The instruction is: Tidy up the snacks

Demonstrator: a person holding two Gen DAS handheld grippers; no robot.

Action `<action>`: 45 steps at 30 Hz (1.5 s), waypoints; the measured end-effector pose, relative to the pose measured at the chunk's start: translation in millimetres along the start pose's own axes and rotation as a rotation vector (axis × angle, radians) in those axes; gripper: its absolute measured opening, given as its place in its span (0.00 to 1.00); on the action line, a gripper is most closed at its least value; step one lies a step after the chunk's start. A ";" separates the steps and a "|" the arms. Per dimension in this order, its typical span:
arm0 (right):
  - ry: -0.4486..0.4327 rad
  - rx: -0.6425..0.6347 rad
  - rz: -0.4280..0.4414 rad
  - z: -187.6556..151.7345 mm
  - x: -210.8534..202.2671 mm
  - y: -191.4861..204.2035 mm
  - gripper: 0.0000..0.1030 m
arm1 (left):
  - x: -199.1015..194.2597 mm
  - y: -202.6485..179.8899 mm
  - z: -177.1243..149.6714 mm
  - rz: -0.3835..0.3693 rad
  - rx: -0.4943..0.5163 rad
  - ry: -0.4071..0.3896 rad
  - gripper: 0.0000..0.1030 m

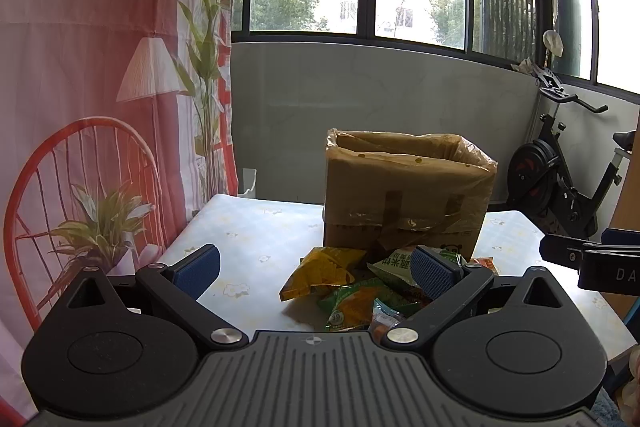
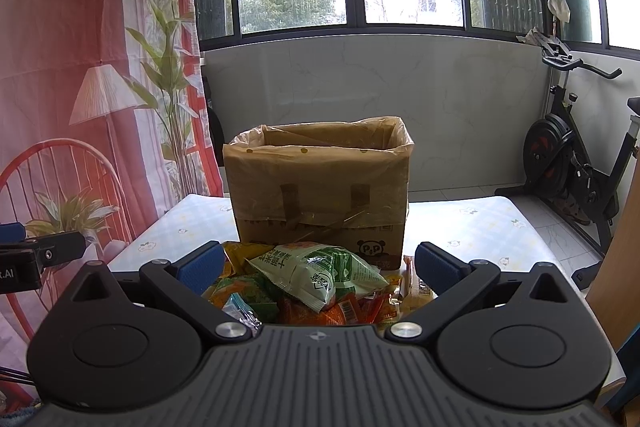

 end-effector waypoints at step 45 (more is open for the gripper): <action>0.048 0.118 -0.068 -69.7 85.8 -60.5 1.00 | 122.9 -100.2 -115.3 -0.365 0.290 0.171 0.98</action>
Point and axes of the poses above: each gripper's, at about its wrist camera, not at the fingertips, and x roughly the way its jaws point, y to its left, z to its top, the point moved 9 cm from there along x, roughly the way its jaws point, and after that the axes turned 11 degrees about z, right-handed, at the moved point
